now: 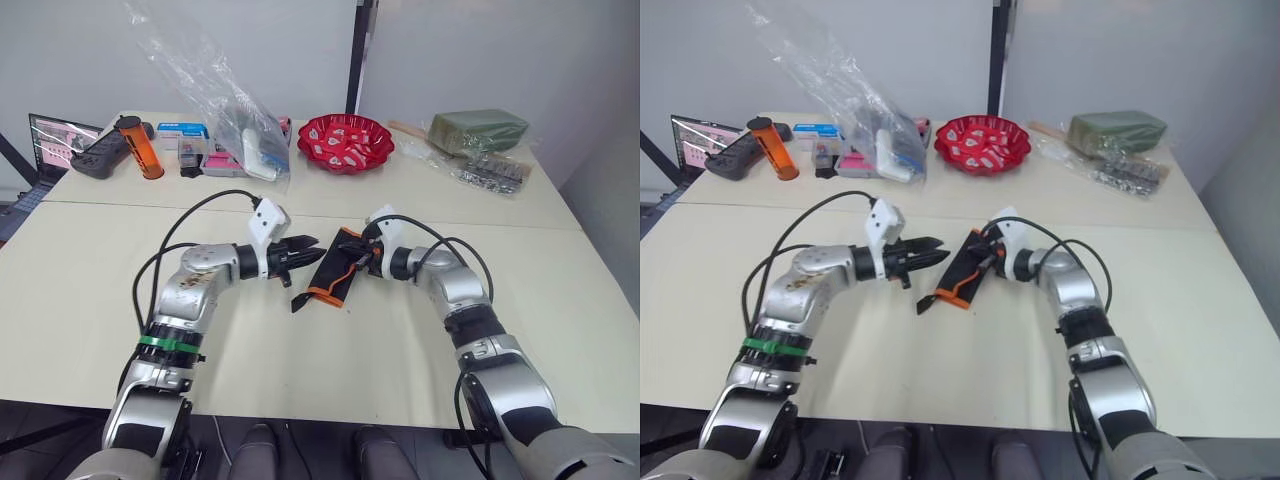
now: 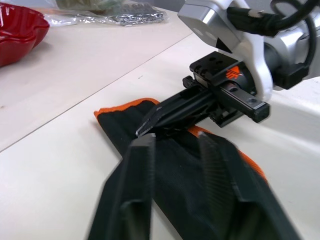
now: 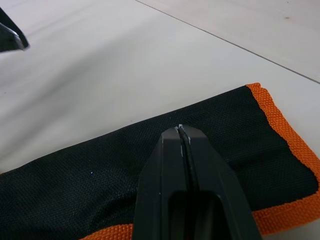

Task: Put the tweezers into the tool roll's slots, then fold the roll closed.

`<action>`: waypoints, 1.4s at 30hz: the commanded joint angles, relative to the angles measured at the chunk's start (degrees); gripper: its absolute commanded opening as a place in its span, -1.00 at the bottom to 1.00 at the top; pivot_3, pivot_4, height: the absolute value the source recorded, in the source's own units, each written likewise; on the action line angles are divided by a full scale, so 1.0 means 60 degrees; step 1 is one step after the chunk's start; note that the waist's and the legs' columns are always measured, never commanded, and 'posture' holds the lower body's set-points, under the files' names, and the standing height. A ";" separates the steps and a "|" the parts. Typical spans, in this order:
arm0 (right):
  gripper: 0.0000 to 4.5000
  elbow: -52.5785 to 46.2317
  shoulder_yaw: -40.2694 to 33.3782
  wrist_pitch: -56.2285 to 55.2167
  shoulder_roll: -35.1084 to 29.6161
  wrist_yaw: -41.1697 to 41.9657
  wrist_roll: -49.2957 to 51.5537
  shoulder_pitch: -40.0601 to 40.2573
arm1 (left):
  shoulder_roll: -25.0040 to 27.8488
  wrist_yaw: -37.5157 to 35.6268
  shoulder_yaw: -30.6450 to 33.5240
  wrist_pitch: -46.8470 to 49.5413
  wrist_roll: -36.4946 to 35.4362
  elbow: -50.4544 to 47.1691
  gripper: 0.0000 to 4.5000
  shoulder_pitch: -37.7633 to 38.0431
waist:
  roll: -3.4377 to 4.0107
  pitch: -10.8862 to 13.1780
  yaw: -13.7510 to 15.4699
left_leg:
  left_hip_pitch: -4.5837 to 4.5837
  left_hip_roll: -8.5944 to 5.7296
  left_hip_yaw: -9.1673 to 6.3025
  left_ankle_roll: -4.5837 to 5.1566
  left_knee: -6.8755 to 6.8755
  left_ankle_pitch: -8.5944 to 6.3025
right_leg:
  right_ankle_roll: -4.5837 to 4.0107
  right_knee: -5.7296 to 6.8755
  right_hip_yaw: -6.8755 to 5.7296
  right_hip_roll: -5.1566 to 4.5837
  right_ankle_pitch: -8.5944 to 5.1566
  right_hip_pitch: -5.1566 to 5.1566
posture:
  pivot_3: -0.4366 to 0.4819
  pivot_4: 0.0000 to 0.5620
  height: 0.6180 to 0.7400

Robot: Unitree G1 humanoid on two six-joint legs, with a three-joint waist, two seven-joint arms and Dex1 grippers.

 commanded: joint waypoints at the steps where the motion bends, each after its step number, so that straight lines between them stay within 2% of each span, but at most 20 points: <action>1: -1.00 -0.0040 0.0061 0.0318 -0.0156 0.0120 -0.0124 0.0414 | -0.0374 -0.0041 -0.0446 -0.0926 0.0397 0.0836 -0.99 -0.0396 | 0.0000 0.0000 0.0002 | -0.0001 0.0000 0.0000 0.0000 0.0000 0.0000 | 0.0000 -0.0001 0.0000 0.0000 0.0000 0.0000 | -0.05 -0.47 0.82; 7: -1.00 -0.0232 -0.0063 0.0288 -0.0004 -0.0081 -0.0070 0.0511 | -0.1028 -0.0315 -0.1082 -0.1751 0.0904 0.2175 -0.99 -0.0595 | 0.0000 0.0000 -0.0019 | -0.0006 -0.0002 0.0000 0.0000 0.0002 0.0000 | 0.0001 -0.0002 0.0001 0.0000 0.0000 -0.0003 | -0.05 -0.47 0.82; 12: -1.00 -0.1394 -0.0494 -0.0408 -0.0101 0.0475 0.0472 0.0786 | -0.1160 -0.0157 -0.1415 -0.2522 0.1517 0.3524 -0.99 -0.0118 | 0.0001 0.0000 -0.0010 | -0.0004 -0.0001 0.0000 0.0000 -0.0004 0.0000 | 0.0002 0.0000 0.0000 0.0001 -0.0001 -0.0004 | -0.05 -0.47 0.82; 16: -1.00 -0.2359 -0.0412 -0.0044 -0.0485 0.1134 0.0739 0.1203 | -0.1201 -0.0099 -0.1653 -0.3001 0.1833 0.3979 -0.99 0.0148 | 0.0008 -0.0005 -0.0016 | -0.0001 -0.0001 0.0000 0.0000 0.0006 0.0000 | 0.0003 0.0000 0.0001 0.0000 -0.0001 0.0002 | -0.05 -0.47 0.82; 19: -1.00 -0.2371 -0.0114 0.0129 -0.0431 0.1101 0.0486 0.1492 | -0.1200 -0.0091 -0.1679 -0.3158 0.1890 0.3990 -0.99 0.0219 | 0.0015 -0.0017 -0.0027 | 0.0012 0.0000 0.0000 0.0000 0.0009 0.0000 | 0.0003 0.0002 0.0002 0.0000 -0.0001 0.0013 | -0.05 -0.47 0.82; 26: -1.00 -0.0198 -0.0024 -0.0645 0.0207 -0.0133 -0.0287 0.0877 | -0.1093 -0.0150 -0.1642 -0.3222 0.1974 0.3849 -0.99 0.0345 | 0.0051 -0.0055 -0.0064 | 0.0032 0.0000 0.0001 0.0001 0.0010 0.0001 | 0.0002 0.0006 0.0005 0.0002 -0.0001 0.0023 | -0.05 -0.47 0.82; 30: -1.00 0.2394 -0.0302 -0.1455 0.0461 -0.1372 -0.0675 -0.0336 | -0.0893 -0.0181 -0.1466 -0.3177 0.1941 0.4106 -0.99 0.0424 | 0.0060 -0.0072 -0.0181 | 0.0066 0.0000 0.0002 0.0001 0.0011 0.0001 | 0.0001 0.0010 0.0006 0.0002 0.0000 0.0051 | -0.05 -0.47 0.82; 33: -1.00 0.3903 -0.0474 -0.2086 0.0444 -0.1953 -0.0782 -0.1057 | -0.0807 -0.0072 -0.1363 -0.3194 0.1915 0.4059 -0.99 0.0546 | 0.0063 -0.0075 -0.0260 | 0.0153 0.0001 0.0002 0.0002 0.0002 0.0001 | -0.0006 0.0005 0.0006 0.0002 0.0000 0.0131 | -0.05 -0.47 0.82; 37: -1.00 0.4943 -0.0691 -0.2639 0.0488 -0.2002 -0.0821 -0.1511 | -0.0769 0.0189 -0.1222 -0.3208 0.1901 0.3902 -0.99 0.0752 | 0.0066 -0.0082 -0.0291 | 0.0192 0.0001 0.0000 0.0003 -0.0011 -0.0001 | -0.0015 -0.0015 0.0007 0.0001 -0.0014 0.0178 | -0.05 -0.47 0.82; 42: -1.00 0.5161 -0.0862 -0.3453 0.0645 -0.1502 -0.0737 -0.1728 | -0.0818 0.0302 -0.1090 -0.3022 0.1782 0.3402 -0.99 0.1057 | 0.0068 -0.0083 -0.0317 | 0.0195 0.0002 -0.0001 0.0004 -0.0017 -0.0001 | -0.0014 -0.0011 0.0008 0.0002 -0.0015 0.0178 | -0.05 -0.47 0.82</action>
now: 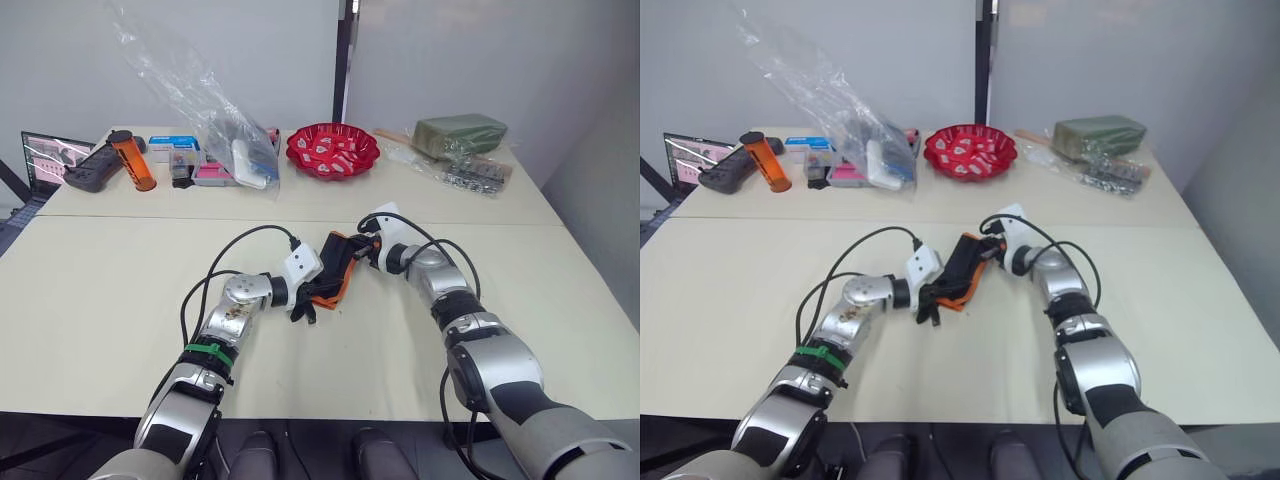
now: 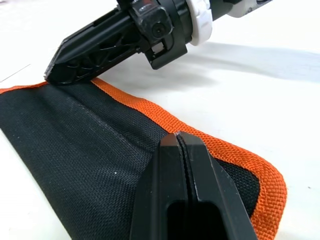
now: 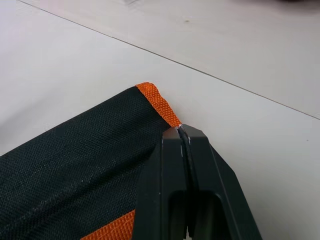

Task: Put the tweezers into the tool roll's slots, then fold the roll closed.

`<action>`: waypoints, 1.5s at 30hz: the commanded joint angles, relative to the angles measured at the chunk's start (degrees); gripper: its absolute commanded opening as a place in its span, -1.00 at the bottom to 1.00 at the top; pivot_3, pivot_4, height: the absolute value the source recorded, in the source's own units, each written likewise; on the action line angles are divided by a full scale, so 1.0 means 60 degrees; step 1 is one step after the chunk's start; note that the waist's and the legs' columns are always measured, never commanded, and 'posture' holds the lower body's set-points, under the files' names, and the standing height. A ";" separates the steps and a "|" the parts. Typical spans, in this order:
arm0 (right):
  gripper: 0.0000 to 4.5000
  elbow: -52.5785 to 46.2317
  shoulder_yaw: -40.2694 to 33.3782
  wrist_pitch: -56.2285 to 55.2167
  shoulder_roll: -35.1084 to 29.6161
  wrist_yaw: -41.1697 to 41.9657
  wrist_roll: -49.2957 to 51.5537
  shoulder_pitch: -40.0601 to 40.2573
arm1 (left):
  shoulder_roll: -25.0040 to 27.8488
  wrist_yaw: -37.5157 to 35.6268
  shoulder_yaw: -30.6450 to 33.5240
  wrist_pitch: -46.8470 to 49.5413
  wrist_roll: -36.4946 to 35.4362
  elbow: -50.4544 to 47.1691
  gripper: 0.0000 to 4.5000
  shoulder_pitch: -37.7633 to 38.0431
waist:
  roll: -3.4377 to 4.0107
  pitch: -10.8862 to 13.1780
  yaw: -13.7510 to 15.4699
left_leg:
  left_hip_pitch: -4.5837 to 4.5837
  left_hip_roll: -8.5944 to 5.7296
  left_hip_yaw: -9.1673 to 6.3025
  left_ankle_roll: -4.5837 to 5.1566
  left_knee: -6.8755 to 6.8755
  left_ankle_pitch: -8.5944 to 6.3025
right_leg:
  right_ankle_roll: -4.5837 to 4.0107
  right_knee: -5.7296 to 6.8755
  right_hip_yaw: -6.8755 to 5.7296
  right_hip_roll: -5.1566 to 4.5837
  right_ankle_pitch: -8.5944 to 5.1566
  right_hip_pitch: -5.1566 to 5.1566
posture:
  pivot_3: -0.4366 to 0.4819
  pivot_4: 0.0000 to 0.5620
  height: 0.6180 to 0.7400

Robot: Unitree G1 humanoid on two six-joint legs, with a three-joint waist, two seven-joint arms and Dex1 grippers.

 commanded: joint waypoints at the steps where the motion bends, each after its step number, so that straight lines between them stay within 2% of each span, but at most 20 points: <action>1: -1.00 0.0205 -0.0229 -0.0684 0.0032 0.0277 -0.0041 -0.0030 | 0.0158 0.0137 -0.0138 0.0583 0.0248 0.0279 -0.99 0.0660 | 0.0001 0.0000 -0.0028 | 0.0000 0.0000 0.0000 0.0000 0.0000 0.0000 | 0.0000 0.0000 0.0000 0.0000 0.0000 -0.0001 | -0.05 -0.47 0.82; 5: -1.00 -0.1078 -0.0969 -0.1538 0.0161 0.1783 0.1014 -0.0003 | 0.0149 0.0286 -0.0143 0.0702 0.0298 -0.0047 -0.99 0.0863 | 0.0013 0.0009 -0.0136 | -0.0013 0.0000 0.0000 0.0000 -0.0009 0.0000 | 0.0002 0.0001 0.0000 0.0000 -0.0001 -0.0013 | -0.05 -0.47 0.82; 11: -1.00 -0.1605 -0.0313 -0.1102 0.0129 0.2854 0.0546 0.0819 | 0.0065 0.0532 -0.0175 0.0994 0.0267 -0.0536 -0.99 0.1022 | 0.0015 0.0010 -0.0188 | -0.0017 -0.0002 -0.0004 0.0000 -0.0012 0.0000 | 0.0007 -0.0005 -0.0003 0.0000 -0.0004 -0.0011 | -0.05 -0.47 0.82; 15: -1.00 -0.1343 0.0115 -0.0641 0.0233 0.2679 0.0073 0.1080 | 0.0187 0.0335 -0.0239 0.1358 0.0125 -0.1265 -0.99 0.1282 | 0.0020 0.0013 -0.0209 | -0.0031 -0.0002 -0.0003 -0.0001 -0.0018 0.0000 | 0.0005 -0.0008 0.0000 0.0000 -0.0005 -0.0027 | -0.05 -0.47 0.82; 20: -1.00 -0.0939 0.0531 -0.0698 0.0362 0.2279 -0.0544 0.1075 | 0.1051 0.0215 0.0014 0.1992 0.0067 -0.2359 -0.99 0.1895 | 0.0021 0.0009 -0.0296 | 0.0001 0.0001 0.0001 -0.0001 -0.0047 0.0000 | -0.0004 -0.0005 0.0005 0.0002 -0.0010 -0.0023 | -0.05 -0.47 0.82; 26: -1.00 -0.0532 0.0698 -0.0550 0.0308 0.2098 -0.0824 0.0882 | 0.2262 -0.0378 0.0045 0.2817 -0.0563 -0.5004 -0.99 0.3456 | 0.0024 0.0006 -0.0491 | 0.0044 0.0008 0.0002 -0.0001 -0.0101 -0.0001 | -0.0042 0.0007 0.0006 0.0003 -0.0038 -0.0015 | -0.05 -0.47 0.82; 30: -1.00 -0.0915 0.0306 -0.1003 0.0339 0.2469 -0.0395 0.0862 | 0.2302 -0.0033 0.0992 0.3800 -0.1748 -0.6209 -0.99 0.3705 | 0.0005 0.0018 -0.0394 | 0.0051 0.0008 -0.0002 -0.0001 -0.0121 0.0000 | -0.0056 0.0011 -0.0002 0.0003 -0.0052 -0.0012 | -0.05 -0.47 0.82; 32: -1.00 -0.1691 -0.0060 -0.0992 0.0388 0.3162 0.0235 0.0975 | 0.1970 0.0553 0.2095 0.4476 -0.2881 -0.6818 -0.99 0.3556 | -0.0010 0.0036 -0.0395 | 0.0025 0.0005 -0.0002 -0.0002 -0.0113 0.0000 | -0.0088 0.0007 0.0002 0.0002 -0.0070 -0.0031 | -0.05 -0.47 0.82; 34: -1.00 -0.2462 -0.0237 -0.0860 0.0328 0.3630 0.0626 0.1169 | 0.1773 0.1138 0.3019 0.4913 -0.3640 -0.7150 -0.99 0.3374 | -0.0020 0.0061 -0.0379 | -0.0035 0.0006 -0.0003 -0.0001 -0.0106 0.0002 | -0.0043 0.0019 0.0002 0.0002 -0.0044 -0.0085 | -0.05 -0.47 0.82; 37: -1.00 -0.3984 -0.0447 -0.0493 -0.0078 0.4031 0.1131 0.1633 | 0.1972 0.1998 0.4591 0.5353 -0.4494 -0.7474 -0.99 0.3053 | -0.0018 0.0088 -0.0323 | -0.0159 0.0005 -0.0007 0.0009 -0.0099 0.0014 | -0.0038 0.0056 0.0001 0.0005 -0.0039 -0.0213 | -0.05 -0.47 0.82; 40: -1.00 -0.5479 -0.0554 0.0222 -0.0887 0.4376 0.1469 0.2198 | 0.3120 0.1911 0.5422 0.5466 -0.4352 -0.7718 -0.64 0.3548 | -0.0016 0.0097 -0.0280 | -0.0194 0.0006 -0.0005 0.0004 -0.0111 0.0011 | -0.0053 0.0057 -0.0001 0.0005 -0.0030 -0.0250 | -0.05 -0.47 0.82; 45: -0.33 -0.6691 -0.1080 0.0917 -0.2180 0.4567 0.1934 0.2859 | 0.4397 0.1423 0.6433 0.5052 -0.4190 -0.7871 0.08 0.5065 | -0.0020 0.0111 -0.0172 | -0.0197 0.0006 0.0005 -0.0033 -0.0142 -0.0028 | -0.0095 0.0010 -0.0008 -0.0006 -0.0027 -0.0255 | -0.05 -0.47 0.82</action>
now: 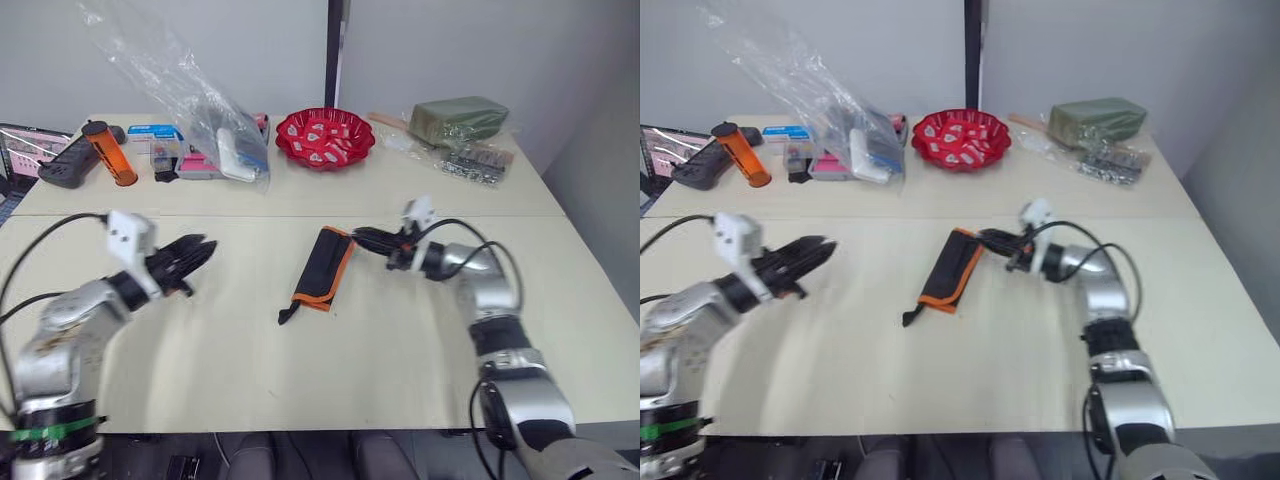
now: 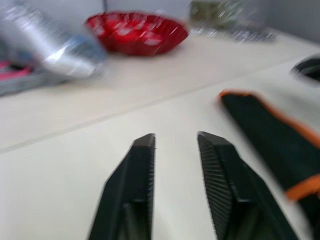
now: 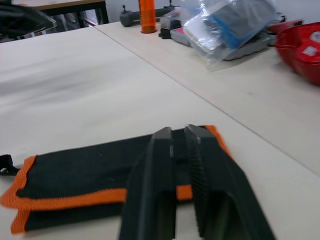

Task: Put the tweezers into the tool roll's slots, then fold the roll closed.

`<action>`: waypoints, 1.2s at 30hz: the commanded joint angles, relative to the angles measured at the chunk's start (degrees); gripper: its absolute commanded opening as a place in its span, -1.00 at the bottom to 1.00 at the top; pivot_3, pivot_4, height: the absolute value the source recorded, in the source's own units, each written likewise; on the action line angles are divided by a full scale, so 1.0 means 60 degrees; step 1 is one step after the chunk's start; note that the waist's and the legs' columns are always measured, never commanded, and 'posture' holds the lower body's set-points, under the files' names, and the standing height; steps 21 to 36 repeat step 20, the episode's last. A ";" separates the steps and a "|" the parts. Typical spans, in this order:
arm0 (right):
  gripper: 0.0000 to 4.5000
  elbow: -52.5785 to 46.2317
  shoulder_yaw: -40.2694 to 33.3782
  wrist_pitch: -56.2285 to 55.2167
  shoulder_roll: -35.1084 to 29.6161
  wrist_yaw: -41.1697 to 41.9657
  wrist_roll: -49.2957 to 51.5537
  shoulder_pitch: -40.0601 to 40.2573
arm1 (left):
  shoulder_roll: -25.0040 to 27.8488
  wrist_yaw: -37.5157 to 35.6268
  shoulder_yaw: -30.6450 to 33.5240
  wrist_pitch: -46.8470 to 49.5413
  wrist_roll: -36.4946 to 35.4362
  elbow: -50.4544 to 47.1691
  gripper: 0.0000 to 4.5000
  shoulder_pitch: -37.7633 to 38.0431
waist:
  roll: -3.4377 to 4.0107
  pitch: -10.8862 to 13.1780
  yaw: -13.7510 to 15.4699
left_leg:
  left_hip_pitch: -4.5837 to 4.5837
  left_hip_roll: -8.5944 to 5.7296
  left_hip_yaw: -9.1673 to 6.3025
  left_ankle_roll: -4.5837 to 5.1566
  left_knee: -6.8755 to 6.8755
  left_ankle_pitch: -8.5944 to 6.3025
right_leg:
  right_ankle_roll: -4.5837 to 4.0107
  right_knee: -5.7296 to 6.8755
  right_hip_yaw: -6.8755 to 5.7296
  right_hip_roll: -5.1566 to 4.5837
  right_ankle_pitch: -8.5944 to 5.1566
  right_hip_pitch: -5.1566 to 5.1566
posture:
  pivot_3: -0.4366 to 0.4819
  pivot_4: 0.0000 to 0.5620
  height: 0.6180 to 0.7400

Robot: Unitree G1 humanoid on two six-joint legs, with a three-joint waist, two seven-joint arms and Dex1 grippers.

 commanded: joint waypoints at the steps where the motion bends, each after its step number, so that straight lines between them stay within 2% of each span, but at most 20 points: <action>1: -0.17 -0.0888 -0.0407 0.0326 -0.0572 0.0154 0.0482 0.0313 | 0.0474 -0.0217 0.0717 -0.0465 0.0035 -0.0303 0.22 0.0656 | -0.0013 0.0022 0.0035 | -0.0006 0.0001 0.0002 -0.0003 0.0002 -0.0002 | -0.0004 -0.0004 -0.0001 -0.0001 -0.0003 -0.0002 | -0.05 -0.47 0.82; 3: 0.14 -0.0966 -0.0496 0.0236 -0.1026 0.0189 0.0416 0.0637 | 0.0720 -0.0159 0.0959 -0.1149 0.0556 -0.0313 0.53 0.1229 | -0.0028 0.0035 0.0115 | -0.0006 0.0001 0.0002 -0.0003 0.0008 -0.0002 | -0.0012 -0.0004 -0.0005 -0.0001 -0.0007 -0.0003 | -0.05 -0.47 0.82; 6: 0.60 -0.0767 -0.0875 -0.0162 -0.1645 0.0285 0.0456 0.1250 | 0.0932 -0.0469 0.1510 -0.1655 0.0679 -0.0185 0.98 0.2180 | -0.0031 0.0038 0.0230 | 0.0001 0.0006 0.0019 -0.0005 0.0012 -0.0001 | -0.0019 -0.0017 0.0003 -0.0002 -0.0021 -0.0003 | -0.05 -0.47 0.82; 9: 0.99 -0.0446 -0.1416 -0.0591 -0.2161 0.0271 0.0570 0.1840 | 0.1070 -0.0707 0.2205 -0.2055 0.0756 0.0100 1.00 0.3126 | -0.0029 0.0040 0.0263 | -0.0001 0.0013 0.0028 -0.0005 0.0007 -0.0001 | -0.0005 -0.0047 0.0004 -0.0004 -0.0032 0.0004 | -0.05 -0.47 0.82; 13: 0.99 -0.0203 -0.1942 -0.0339 -0.2412 0.0096 0.0802 0.2140 | 0.1264 -0.0768 0.2594 -0.2043 0.0831 0.0398 1.00 0.3672 | -0.0038 0.0047 0.0248 | -0.0002 0.0017 0.0033 -0.0005 0.0008 -0.0001 | -0.0001 -0.0059 0.0003 -0.0005 -0.0030 0.0001 | -0.05 -0.47 0.82; 19: 0.99 -0.0030 -0.2454 -0.0093 -0.2729 0.0030 0.1099 0.2499 | 0.1337 -0.0781 0.2553 -0.2292 0.1018 0.0668 1.00 0.3915 | -0.0039 0.0048 0.0238 | 0.0008 0.0021 0.0045 -0.0005 0.0015 -0.0001 | 0.0016 -0.0062 0.0007 -0.0007 -0.0038 0.0011 | -0.05 -0.47 0.82; 36: 0.99 0.0033 -0.2479 -0.0072 -0.2766 0.0004 0.1121 0.2533 | 0.1376 -0.0799 0.2486 -0.2130 0.0971 0.0659 1.00 0.3915 | -0.0039 0.0048 0.0238 | 0.0009 0.0021 0.0044 -0.0005 0.0014 -0.0001 | 0.0017 -0.0061 0.0007 -0.0007 -0.0038 0.0011 | -0.05 -0.47 0.82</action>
